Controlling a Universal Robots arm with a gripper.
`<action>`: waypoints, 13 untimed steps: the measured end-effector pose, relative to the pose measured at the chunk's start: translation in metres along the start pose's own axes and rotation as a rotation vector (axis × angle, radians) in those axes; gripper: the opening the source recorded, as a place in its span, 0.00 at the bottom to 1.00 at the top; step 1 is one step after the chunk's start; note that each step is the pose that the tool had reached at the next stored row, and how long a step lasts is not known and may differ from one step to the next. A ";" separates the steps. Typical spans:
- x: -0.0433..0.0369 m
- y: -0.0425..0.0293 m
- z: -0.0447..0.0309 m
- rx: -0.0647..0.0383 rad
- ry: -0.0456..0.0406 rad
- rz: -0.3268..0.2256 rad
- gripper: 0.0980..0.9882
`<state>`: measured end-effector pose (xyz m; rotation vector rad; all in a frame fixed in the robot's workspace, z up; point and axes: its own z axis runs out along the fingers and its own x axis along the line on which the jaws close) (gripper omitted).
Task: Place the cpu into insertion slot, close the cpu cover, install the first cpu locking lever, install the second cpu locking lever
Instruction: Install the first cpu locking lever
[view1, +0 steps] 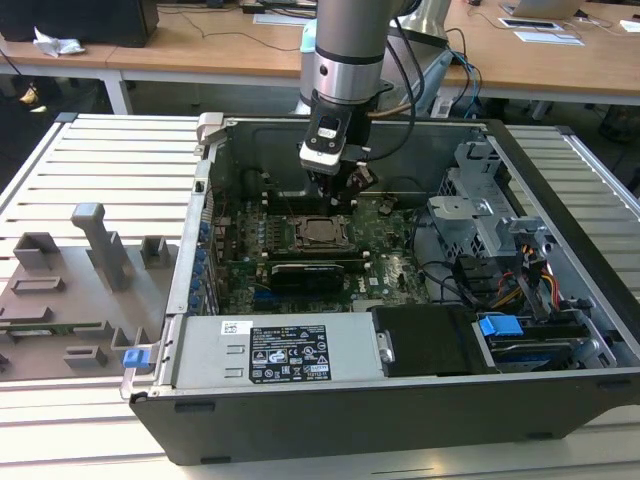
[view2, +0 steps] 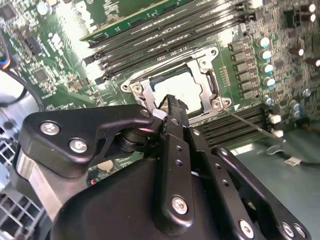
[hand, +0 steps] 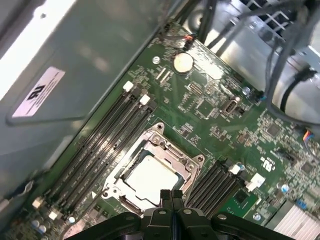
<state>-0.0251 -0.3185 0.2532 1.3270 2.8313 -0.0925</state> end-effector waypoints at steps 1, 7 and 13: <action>0.0000 0.0000 0.0000 -0.001 -0.0010 -0.020 0.01; 0.0000 0.0000 0.0000 -0.005 -0.0057 -0.120 0.01; 0.0000 0.0000 0.0000 -0.008 -0.0099 -0.205 0.01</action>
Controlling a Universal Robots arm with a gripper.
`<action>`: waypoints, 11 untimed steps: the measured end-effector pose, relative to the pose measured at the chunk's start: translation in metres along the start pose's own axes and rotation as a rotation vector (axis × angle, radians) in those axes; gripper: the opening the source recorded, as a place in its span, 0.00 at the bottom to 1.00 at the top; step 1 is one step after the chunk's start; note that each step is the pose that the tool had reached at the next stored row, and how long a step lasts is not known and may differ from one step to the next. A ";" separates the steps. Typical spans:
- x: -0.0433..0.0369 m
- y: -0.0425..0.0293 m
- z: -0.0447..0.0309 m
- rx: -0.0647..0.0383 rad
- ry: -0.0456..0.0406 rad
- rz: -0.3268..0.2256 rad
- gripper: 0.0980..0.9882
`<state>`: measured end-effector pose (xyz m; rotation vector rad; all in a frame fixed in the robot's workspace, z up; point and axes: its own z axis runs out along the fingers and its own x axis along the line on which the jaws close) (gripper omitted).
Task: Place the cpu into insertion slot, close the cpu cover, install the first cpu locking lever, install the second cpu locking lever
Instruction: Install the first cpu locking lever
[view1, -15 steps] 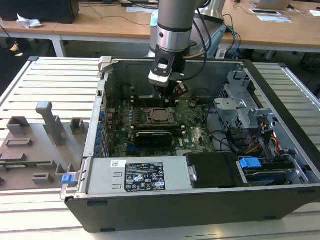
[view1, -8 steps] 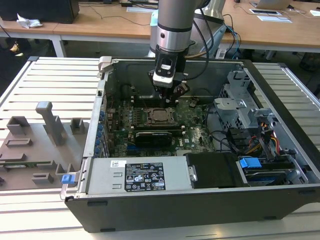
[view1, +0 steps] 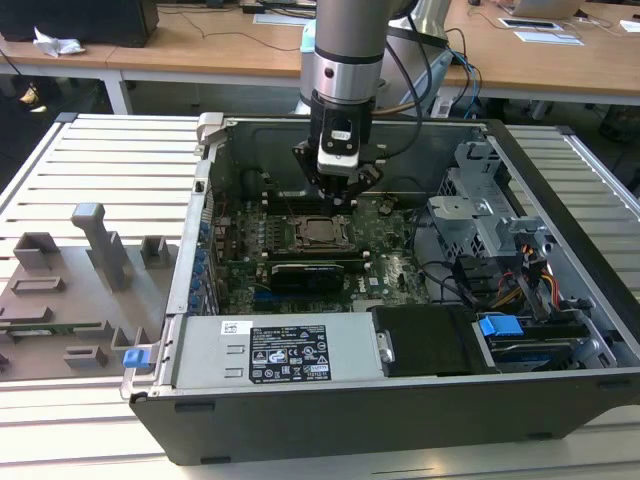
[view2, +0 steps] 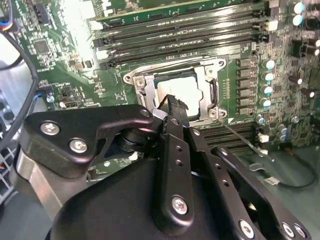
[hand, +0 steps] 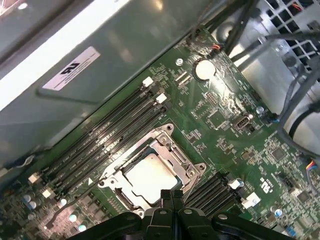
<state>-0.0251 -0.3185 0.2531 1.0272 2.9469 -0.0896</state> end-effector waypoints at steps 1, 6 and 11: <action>0.0000 0.0000 0.0000 0.000 -0.0006 -0.013 0.01; 0.0000 0.0000 0.0000 -0.003 -0.0044 -0.092 0.01; 0.0000 0.0000 0.0000 -0.006 -0.0077 -0.162 0.01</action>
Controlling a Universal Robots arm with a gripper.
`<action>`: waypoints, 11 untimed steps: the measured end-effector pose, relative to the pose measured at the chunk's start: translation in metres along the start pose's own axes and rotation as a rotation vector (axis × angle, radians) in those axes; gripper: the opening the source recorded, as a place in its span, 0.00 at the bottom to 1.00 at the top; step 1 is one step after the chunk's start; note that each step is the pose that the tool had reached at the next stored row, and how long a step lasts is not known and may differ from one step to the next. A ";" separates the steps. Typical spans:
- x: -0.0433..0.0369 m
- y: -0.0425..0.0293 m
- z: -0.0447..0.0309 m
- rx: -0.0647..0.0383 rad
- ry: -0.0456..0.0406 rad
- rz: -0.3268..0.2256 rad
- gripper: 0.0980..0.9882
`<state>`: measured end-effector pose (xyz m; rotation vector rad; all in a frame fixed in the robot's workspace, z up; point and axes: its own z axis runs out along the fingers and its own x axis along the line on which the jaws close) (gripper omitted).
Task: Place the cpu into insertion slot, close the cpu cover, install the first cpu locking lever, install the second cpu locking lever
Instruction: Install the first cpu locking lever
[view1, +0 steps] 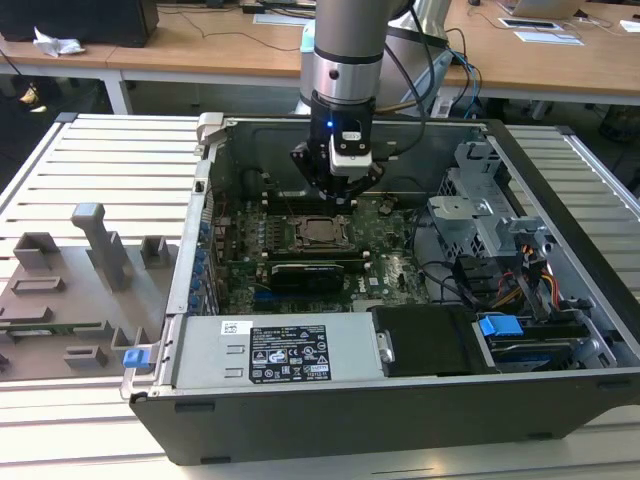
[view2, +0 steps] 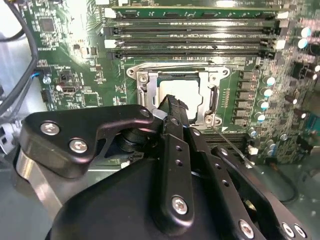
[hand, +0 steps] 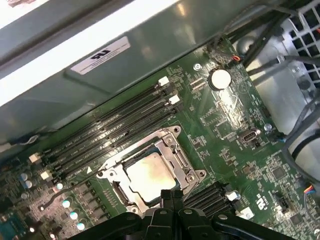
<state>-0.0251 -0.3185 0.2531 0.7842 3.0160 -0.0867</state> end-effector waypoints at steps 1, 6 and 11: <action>0.0000 0.0000 0.0000 0.000 -0.0005 -0.012 0.01; 0.0000 0.0000 0.0000 -0.003 -0.0033 -0.070 0.01; 0.0000 0.0000 0.0000 -0.005 -0.0062 -0.130 0.01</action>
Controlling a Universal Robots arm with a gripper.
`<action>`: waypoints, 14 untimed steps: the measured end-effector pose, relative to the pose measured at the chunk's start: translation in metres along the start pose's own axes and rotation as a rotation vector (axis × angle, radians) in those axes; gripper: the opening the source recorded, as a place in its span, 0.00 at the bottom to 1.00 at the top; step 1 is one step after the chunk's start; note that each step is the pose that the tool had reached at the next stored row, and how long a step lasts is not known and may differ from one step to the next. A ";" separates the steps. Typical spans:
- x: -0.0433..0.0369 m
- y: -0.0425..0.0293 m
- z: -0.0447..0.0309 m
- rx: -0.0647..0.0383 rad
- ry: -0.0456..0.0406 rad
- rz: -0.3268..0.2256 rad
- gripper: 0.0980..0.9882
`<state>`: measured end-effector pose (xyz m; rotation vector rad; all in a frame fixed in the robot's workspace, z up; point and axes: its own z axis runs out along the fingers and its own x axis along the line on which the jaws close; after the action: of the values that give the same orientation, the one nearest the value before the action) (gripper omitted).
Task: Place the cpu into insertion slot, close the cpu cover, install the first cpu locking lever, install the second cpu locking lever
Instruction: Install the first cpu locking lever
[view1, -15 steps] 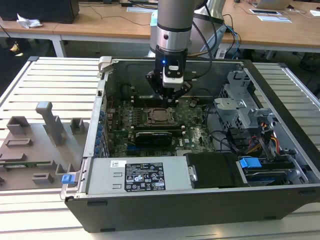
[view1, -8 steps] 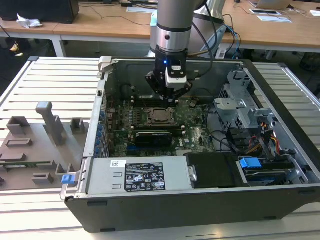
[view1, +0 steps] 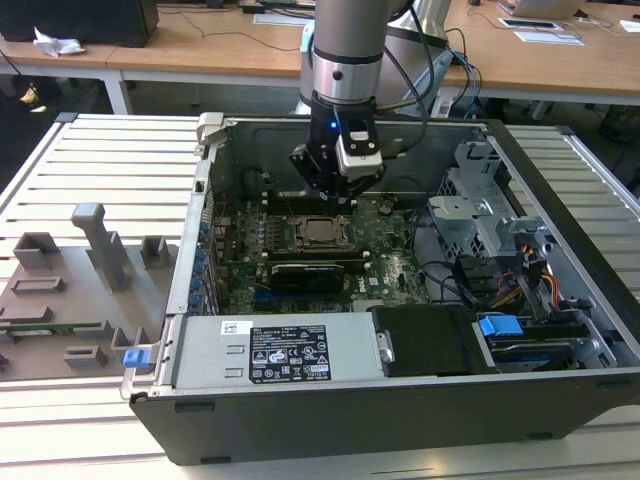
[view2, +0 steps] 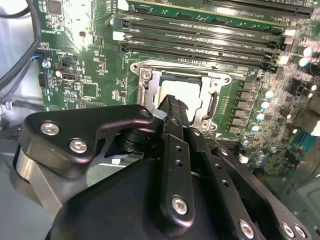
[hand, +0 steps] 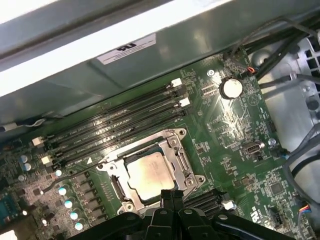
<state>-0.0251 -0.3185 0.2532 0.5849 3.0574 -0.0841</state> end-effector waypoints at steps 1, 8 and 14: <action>0.0000 0.0000 0.0000 0.000 -0.0004 -0.007 0.01; 0.0000 0.0000 0.0000 -0.003 -0.0033 -0.068 0.01; 0.0000 0.0000 0.0000 -0.004 -0.0056 -0.116 0.01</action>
<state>-0.0251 -0.3185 0.2531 0.4062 3.0832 -0.0813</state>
